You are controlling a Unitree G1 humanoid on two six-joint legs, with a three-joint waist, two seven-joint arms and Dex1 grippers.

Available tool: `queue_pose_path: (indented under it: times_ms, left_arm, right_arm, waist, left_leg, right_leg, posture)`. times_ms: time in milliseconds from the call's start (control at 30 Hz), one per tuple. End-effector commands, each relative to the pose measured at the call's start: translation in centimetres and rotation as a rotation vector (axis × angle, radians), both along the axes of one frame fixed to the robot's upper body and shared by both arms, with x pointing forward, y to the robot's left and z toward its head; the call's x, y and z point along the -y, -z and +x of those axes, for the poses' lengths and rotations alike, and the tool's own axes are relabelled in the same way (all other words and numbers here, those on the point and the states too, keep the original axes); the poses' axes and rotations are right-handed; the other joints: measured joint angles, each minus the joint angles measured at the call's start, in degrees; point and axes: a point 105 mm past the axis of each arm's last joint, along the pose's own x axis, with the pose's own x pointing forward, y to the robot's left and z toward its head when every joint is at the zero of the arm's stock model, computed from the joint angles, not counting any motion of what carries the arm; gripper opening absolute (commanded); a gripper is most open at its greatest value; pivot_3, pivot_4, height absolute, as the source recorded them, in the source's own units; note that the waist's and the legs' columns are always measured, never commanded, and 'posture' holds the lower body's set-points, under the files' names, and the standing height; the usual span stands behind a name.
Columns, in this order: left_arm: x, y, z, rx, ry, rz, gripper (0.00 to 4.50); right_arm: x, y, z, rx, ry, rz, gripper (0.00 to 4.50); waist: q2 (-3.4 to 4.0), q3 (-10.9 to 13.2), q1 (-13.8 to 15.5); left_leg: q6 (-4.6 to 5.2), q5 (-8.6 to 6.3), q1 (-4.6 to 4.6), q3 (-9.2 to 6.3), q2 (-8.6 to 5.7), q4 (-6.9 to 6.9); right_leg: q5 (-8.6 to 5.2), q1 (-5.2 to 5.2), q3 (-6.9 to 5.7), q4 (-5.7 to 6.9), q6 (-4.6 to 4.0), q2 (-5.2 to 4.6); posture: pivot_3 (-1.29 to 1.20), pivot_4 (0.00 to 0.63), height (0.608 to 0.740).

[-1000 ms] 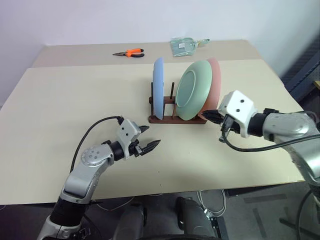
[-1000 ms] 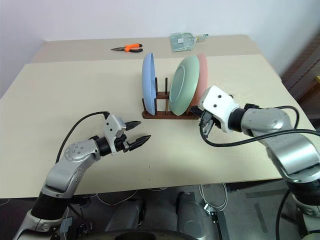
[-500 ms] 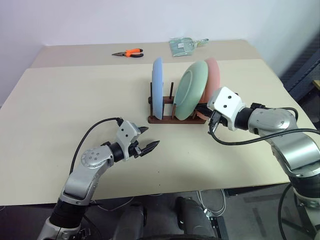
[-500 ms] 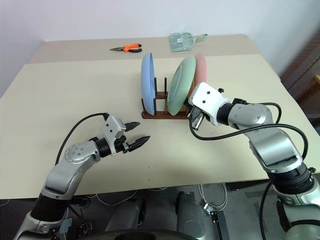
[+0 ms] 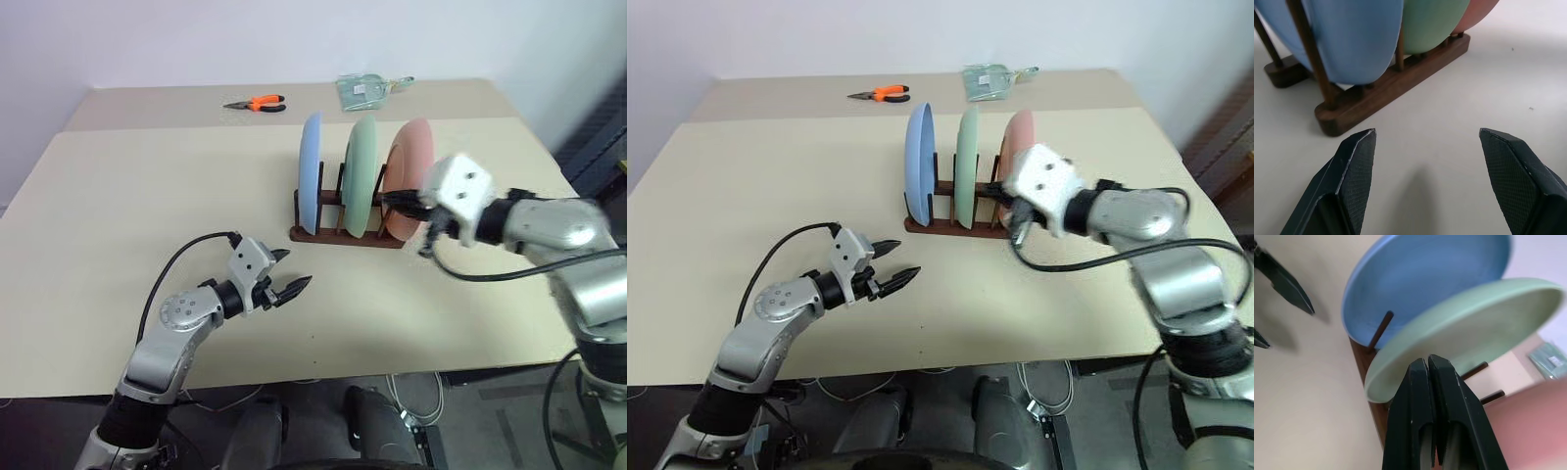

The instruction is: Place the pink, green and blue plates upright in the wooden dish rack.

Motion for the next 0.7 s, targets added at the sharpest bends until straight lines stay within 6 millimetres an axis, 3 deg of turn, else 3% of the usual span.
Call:
queue_pose_path:
  times_ms: [33,167,233,300,467,700]
  left_arm:
    - [-1.6,-0.9,0.3,0.041,-0.031,0.017,3.48]
    - [-3.5,-0.6,1.2,0.041,-0.091,0.044,3.48]
    - [-6.1,-0.5,1.8,0.046,-0.173,0.064,3.48]
    - [-8.0,-0.8,2.2,0.060,-0.235,0.076,3.48]
    - [-10.5,-0.6,2.1,0.070,-0.332,0.091,3.48]
    - [-11.0,0.1,0.9,0.067,-0.387,0.075,3.48]
  right_arm:
    - [3.2,-1.2,-3.0,-0.064,-0.012,0.077,0.04]
    - [6.8,0.6,-3.6,-0.142,0.093,0.115,0.04]
    - [9.2,2.5,-2.9,-0.164,0.208,0.131,0.04]
    - [10.3,3.8,-2.4,-0.168,0.248,0.138,0.04]
    - [11.4,5.4,-0.6,-0.145,0.296,0.185,0.04]
    - [10.6,8.2,1.3,-0.189,0.278,0.233,0.04]
  waist:
    - [-0.01,-0.01,0.58]
    - [0.07,-0.01,0.15]
    - [0.06,-0.02,0.02]
    - [0.06,-0.02,-0.09]
    - [0.19,0.03,-0.12]
    - [0.18,0.03,0.15]
  left_leg:
    - [0.00,0.00,-0.01,-0.02,0.00,0.00]
    - [0.03,-0.02,0.08,-0.04,0.02,0.03]
    - [0.03,-0.02,0.10,0.05,0.03,0.12]
    - [0.02,-0.02,0.13,0.05,0.06,0.15]
    - [0.03,-0.02,0.13,0.05,0.04,0.16]
    - [0.03,-0.02,0.12,0.02,0.01,0.21]
  right_leg:
    - [0.00,0.00,-0.02,0.00,0.00,0.00]
    - [-0.08,0.14,-0.08,0.01,0.07,0.00]
    - [-0.15,0.19,-0.03,0.03,0.18,0.00]
    - [-0.16,0.24,-0.04,0.03,0.17,0.02]
    - [-0.14,0.19,-0.02,0.05,0.19,0.00]
    - [-0.01,0.20,-0.03,0.06,-0.01,-0.03]
  posture:
    - [0.00,0.150,0.740]
    - [0.00,0.150,0.740]
    - [0.00,0.150,0.740]
    - [0.00,0.150,0.740]
    - [0.00,0.150,0.740]
    - [0.00,0.150,0.740]
